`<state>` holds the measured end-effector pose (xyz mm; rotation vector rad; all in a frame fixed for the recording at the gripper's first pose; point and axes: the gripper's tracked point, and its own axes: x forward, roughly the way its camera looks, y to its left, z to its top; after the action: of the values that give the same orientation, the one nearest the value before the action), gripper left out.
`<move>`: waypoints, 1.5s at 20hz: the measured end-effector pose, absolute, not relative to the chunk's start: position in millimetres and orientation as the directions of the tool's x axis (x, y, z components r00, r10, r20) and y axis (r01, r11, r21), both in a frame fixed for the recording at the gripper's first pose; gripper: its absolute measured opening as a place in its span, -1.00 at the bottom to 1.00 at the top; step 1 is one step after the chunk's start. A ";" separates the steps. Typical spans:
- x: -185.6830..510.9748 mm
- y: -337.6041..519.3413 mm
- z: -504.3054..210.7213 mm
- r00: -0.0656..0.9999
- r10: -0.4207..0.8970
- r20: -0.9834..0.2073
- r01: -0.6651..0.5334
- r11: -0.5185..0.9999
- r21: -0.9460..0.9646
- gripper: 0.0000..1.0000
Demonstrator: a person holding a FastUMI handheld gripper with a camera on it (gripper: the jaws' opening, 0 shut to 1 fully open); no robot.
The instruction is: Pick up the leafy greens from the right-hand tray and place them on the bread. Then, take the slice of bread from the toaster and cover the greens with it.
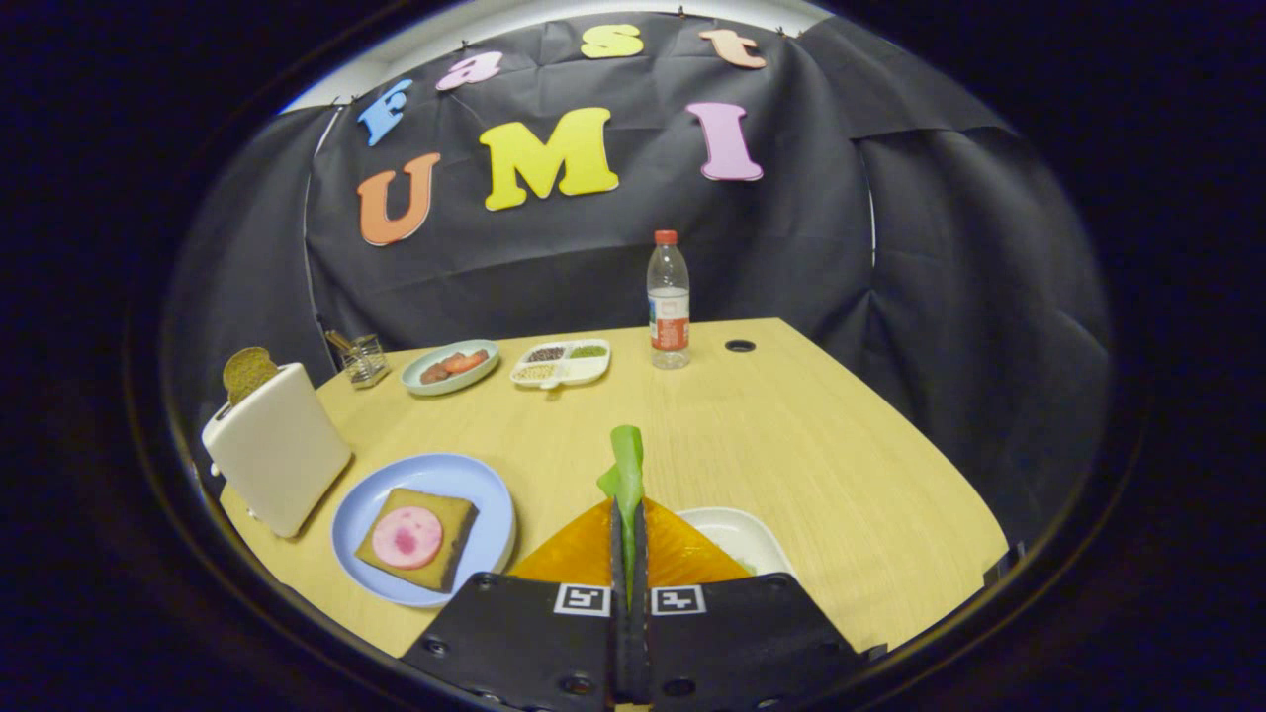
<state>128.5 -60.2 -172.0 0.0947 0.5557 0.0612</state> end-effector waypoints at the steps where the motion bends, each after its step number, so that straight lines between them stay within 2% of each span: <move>1: 128.2 -53.4 -162.2 0.857 0.086 -0.509 -0.040 0.994 0.100 -0.99; 7: 126.5 12.0 -124.8 0.881 0.134 -0.454 -0.111 0.991 0.078 -0.99; 10: 129.5 46.9 -129.0 0.874 0.145 -0.463 -0.140 0.989 0.044 -0.99; 15: 136.1 70.7 -153.9 0.858 0.090 -0.505 -0.121 0.992 -0.029 -0.99; 22: 128.6 128.6 -169.0 0.830 0.158 -0.535 -0.161 0.986 0.042 -0.99; 24: 124.2 143.9 -176.8 0.811 0.198 -0.551 -0.171 0.980 0.100 -0.95; 25: 124.5 149.5 -182.5 0.804 0.208 -0.557 -0.171 0.978 0.119 -0.81; 28: 124.0 156.5 -192.4 0.795 0.216 -0.567 -0.161 0.976 0.146 -0.81; 30: 126.5 160.1 -197.3 0.790 0.223 -0.571 -0.156 0.974 0.165 -0.55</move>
<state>126.5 160.1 -197.3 0.1118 0.6275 0.2045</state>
